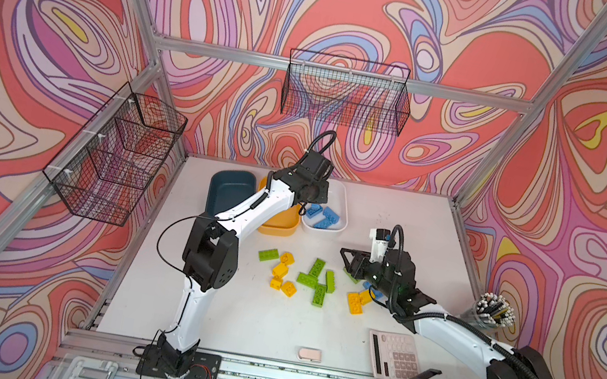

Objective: Sort the legos into containers by color
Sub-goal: 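Carry the blue 1x4 brick over the white tub and release it with the left gripper, then withdraw the left arm while the right gripper moves over the blue bricks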

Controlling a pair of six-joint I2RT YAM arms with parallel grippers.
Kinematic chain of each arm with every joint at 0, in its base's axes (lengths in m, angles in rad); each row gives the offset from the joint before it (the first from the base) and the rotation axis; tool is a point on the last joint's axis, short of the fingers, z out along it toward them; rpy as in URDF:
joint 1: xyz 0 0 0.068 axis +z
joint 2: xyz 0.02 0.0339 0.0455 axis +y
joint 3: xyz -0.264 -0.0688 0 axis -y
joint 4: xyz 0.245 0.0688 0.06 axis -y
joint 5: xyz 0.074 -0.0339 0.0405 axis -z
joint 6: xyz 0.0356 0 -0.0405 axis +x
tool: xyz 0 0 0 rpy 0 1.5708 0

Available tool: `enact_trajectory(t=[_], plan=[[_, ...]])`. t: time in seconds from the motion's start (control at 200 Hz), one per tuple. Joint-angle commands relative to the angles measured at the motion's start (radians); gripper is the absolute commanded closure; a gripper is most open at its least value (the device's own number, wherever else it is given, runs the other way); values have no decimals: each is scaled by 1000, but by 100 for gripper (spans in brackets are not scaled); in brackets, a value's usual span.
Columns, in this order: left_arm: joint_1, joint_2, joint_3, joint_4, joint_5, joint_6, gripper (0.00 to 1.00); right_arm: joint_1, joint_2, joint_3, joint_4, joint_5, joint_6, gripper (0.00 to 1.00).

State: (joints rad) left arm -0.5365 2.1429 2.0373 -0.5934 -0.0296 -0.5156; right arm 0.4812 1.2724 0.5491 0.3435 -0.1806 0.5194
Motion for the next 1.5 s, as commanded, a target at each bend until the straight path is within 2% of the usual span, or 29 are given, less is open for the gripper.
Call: enact_trajectory(t=[0.0,0.155,0.29,0.516,0.741,1.031,1.127,1.342,1.492], plan=[[-3,86,76,28,33,13,77,6,-4,-11,-19,14,-7,48],[-3,198,183,40,54,14,75,6,-4,2,-45,10,-23,48],[-3,252,258,19,43,21,65,7,-2,11,-55,7,-24,48],[1,254,271,27,57,41,47,5,-7,19,-83,8,-25,48],[3,201,254,-1,72,56,42,7,-37,34,-136,13,-32,48],[3,-29,92,-49,73,102,40,6,-104,92,-276,39,-42,47],[1,-140,-7,-80,80,109,40,6,-132,87,-313,44,-54,46],[-2,-430,-293,-110,74,128,38,4,-192,80,-461,198,-87,42],[-2,-609,-447,-143,57,165,36,-6,-167,116,-534,273,-104,41]])
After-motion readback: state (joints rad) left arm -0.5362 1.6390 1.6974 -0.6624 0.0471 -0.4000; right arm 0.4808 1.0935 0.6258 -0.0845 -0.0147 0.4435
